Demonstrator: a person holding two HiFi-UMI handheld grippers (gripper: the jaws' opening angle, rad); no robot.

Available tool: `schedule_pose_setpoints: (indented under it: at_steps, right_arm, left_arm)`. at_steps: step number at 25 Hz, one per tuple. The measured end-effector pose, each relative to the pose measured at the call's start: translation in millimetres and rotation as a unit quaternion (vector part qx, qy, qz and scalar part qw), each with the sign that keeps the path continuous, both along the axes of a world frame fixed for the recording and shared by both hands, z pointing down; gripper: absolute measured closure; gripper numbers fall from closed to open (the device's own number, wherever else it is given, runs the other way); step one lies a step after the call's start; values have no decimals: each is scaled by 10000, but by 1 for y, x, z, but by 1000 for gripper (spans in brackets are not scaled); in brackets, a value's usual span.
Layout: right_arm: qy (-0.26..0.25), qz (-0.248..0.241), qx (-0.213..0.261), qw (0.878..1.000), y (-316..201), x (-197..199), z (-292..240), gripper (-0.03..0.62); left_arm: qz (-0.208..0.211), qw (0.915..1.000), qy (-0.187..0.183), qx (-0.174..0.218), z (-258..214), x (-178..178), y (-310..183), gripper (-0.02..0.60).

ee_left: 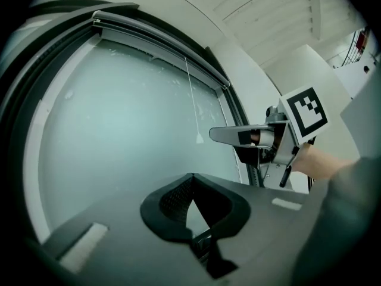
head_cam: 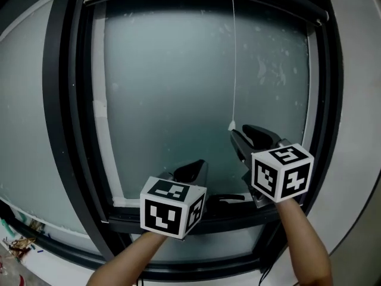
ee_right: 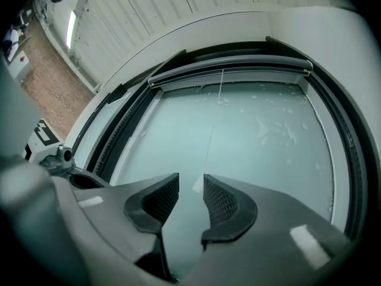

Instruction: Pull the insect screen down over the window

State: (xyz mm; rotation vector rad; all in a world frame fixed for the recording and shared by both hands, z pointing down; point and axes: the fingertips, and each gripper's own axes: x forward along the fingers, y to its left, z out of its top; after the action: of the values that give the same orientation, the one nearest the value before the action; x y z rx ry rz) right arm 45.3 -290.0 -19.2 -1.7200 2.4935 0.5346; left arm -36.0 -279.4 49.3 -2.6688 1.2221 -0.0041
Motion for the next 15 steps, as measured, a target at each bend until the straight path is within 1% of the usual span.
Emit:
schedule_pose_setpoints:
  at_steps: [6, 12, 13, 14, 15]
  right_arm:
    - [148, -482, -20, 9987, -32, 8, -19, 447]
    - [121, -940, -196, 9953, -52, 13, -31, 444]
    - [151, -983, -192, 9949, -53, 14, -31, 451]
    - [174, -1021, -174, 9945, -53, 16, -32, 473]
    - [167, -1054, -142, 9942, -53, 19, -32, 512]
  left_arm:
    - [-514, 9985, 58, 154, -9, 15, -11, 565]
    - [-944, 9952, 127, 205, -12, 21, -13, 565]
    - [-1005, 9946, 136, 222, -13, 22, -13, 565]
    - [-1062, 9939, 136, 248, -14, 24, -13, 565]
    - [-1113, 9933, 130, 277, -15, 25, -13, 565]
